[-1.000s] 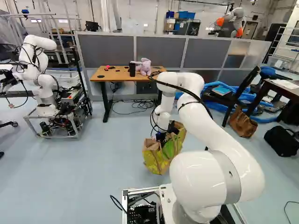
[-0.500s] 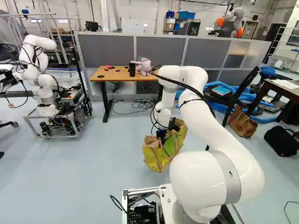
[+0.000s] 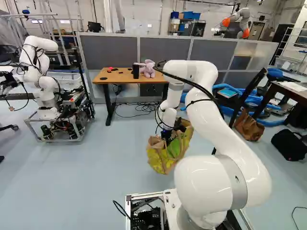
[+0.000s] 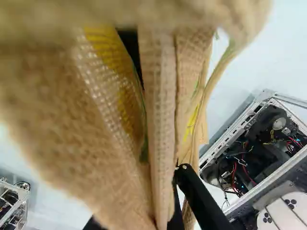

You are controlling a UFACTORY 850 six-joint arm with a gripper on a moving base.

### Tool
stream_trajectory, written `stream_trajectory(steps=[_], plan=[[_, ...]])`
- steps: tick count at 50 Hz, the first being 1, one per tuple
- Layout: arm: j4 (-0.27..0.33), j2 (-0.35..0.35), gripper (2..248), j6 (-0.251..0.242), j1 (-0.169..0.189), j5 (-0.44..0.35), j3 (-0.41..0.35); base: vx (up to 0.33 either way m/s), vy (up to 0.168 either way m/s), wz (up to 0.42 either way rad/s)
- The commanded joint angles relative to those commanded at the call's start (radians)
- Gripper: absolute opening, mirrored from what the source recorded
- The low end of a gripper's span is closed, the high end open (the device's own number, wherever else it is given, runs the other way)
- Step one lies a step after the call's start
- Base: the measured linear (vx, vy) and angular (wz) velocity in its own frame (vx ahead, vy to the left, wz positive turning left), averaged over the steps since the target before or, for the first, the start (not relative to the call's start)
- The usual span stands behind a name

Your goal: Pick up the bag on the ground and place it on the table

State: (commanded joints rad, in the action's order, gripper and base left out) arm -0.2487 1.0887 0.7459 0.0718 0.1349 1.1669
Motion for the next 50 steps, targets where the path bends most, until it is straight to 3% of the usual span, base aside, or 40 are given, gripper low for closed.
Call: stream_trajectory(steps=[50], plan=[[0.000, -0.201, 22, 0.000, 0.000, 0.000, -0.140, 0.000, 0.000, 0.000]])
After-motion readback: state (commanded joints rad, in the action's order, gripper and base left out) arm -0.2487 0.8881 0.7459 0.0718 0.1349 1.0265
